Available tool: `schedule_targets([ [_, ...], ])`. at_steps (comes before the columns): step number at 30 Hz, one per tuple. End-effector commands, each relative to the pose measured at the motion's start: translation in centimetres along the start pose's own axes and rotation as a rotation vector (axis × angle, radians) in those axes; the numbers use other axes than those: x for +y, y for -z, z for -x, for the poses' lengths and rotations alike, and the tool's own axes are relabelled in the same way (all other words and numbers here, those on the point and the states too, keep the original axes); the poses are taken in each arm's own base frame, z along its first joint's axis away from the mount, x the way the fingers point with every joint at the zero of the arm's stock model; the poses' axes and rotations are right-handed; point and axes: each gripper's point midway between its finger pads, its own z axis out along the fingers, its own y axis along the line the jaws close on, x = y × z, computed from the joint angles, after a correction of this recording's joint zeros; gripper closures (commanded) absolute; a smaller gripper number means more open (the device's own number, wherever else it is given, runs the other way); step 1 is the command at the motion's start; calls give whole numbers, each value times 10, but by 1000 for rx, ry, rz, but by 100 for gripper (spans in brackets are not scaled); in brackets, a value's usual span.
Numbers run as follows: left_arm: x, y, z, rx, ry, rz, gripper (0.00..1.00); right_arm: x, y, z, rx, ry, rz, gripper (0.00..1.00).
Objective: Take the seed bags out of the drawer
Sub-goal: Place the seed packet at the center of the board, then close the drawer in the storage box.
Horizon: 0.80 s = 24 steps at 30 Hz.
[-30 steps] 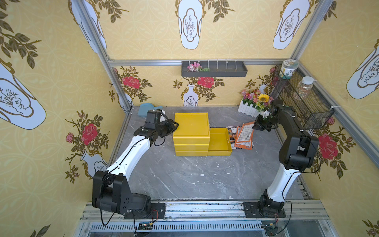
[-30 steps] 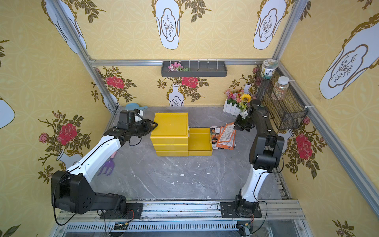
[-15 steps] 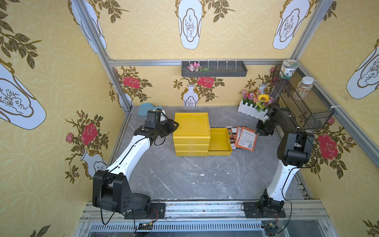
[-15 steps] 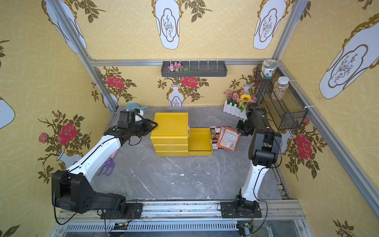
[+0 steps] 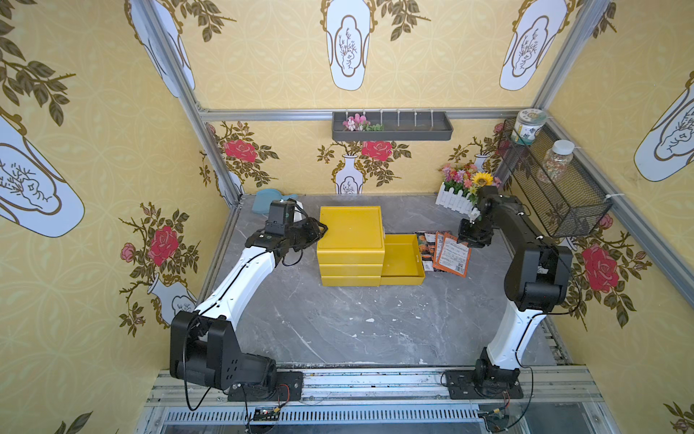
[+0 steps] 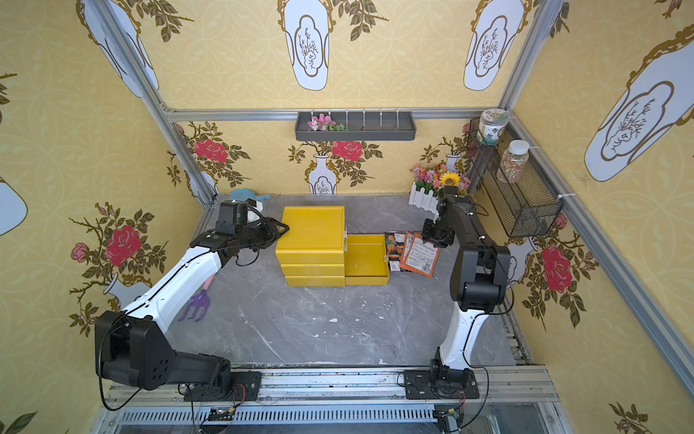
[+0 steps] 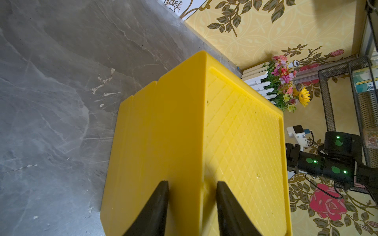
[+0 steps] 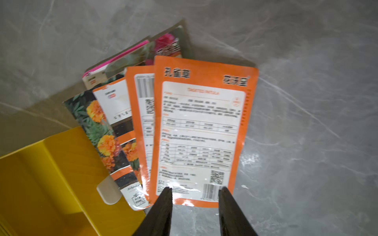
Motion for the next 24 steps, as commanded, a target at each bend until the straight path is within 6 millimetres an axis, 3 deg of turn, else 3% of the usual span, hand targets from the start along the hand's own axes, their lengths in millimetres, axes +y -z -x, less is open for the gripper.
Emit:
schedule_targets([
  [1, 23, -4, -27, 103, 34, 76, 57, 27, -6, -10, 17, 43, 43, 58],
  [7, 26, -3, -31, 104, 40, 77, 57, 61, -30, -35, 84, 86, 86, 59],
  [24, 29, -5, -35, 111, 43, 79, 58, 100, -58, -73, 151, 131, 112, 59],
])
